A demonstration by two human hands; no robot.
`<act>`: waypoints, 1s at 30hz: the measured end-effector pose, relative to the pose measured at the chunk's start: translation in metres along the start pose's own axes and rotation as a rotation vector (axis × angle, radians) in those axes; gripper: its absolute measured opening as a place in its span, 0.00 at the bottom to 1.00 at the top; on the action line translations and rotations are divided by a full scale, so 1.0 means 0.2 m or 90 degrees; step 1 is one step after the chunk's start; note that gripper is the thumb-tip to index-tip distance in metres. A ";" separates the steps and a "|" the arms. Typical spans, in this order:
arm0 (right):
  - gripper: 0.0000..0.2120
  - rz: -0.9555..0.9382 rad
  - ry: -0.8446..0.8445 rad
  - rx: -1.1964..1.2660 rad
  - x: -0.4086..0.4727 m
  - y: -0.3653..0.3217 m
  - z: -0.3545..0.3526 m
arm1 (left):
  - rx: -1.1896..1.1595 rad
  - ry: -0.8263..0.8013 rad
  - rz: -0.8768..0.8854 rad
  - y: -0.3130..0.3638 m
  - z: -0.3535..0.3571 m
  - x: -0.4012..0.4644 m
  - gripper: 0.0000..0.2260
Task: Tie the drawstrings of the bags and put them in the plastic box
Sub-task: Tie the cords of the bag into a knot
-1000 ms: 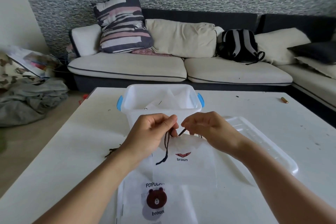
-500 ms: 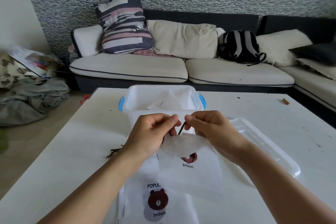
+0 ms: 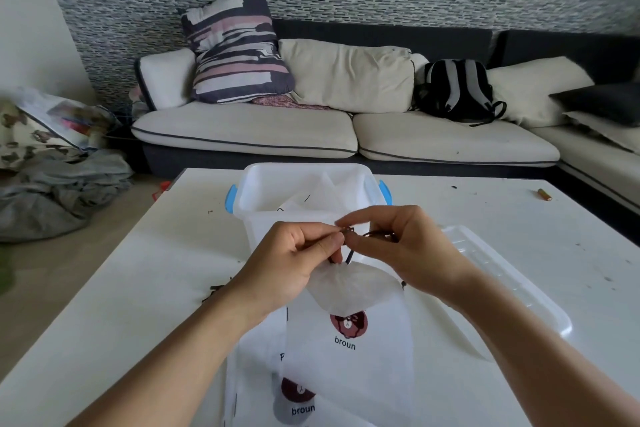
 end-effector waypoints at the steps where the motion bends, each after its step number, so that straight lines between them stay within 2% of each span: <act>1: 0.05 -0.017 0.000 -0.013 -0.01 -0.02 0.00 | 0.009 -0.003 -0.002 0.00 0.01 0.00 0.15; 3: 0.04 -0.029 0.011 -0.008 -0.01 -0.03 -0.01 | 0.020 -0.008 -0.007 0.00 0.02 -0.01 0.16; 8: 0.05 0.070 0.056 0.211 -0.02 0.05 -0.03 | -0.033 -0.043 -0.025 -0.01 0.04 -0.01 0.15; 11: 0.06 0.082 0.055 0.252 -0.02 0.04 -0.02 | -0.084 -0.046 -0.049 -0.03 0.04 -0.01 0.13; 15: 0.04 0.087 0.039 0.188 0.00 0.06 -0.02 | -0.170 -0.029 -0.087 -0.06 0.03 -0.01 0.08; 19: 0.07 0.148 0.007 0.108 -0.01 0.11 -0.09 | -0.247 0.037 -0.133 -0.10 -0.03 -0.01 0.06; 24: 0.04 0.131 -0.020 -0.107 -0.03 0.09 -0.12 | -0.230 0.095 -0.146 -0.11 -0.07 -0.01 0.06; 30: 0.09 0.034 -0.043 -0.121 -0.04 -0.04 -0.04 | -0.144 0.158 -0.110 -0.09 -0.08 -0.02 0.04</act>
Point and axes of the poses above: each hand's wrist, its own x-axis towards the middle knuckle, its own z-axis out of the palm, y = z × x, the point moved 10 cm from there along x, towards the middle knuckle, and after that the axes turned 2 degrees about -x, right-handed, at the moved point
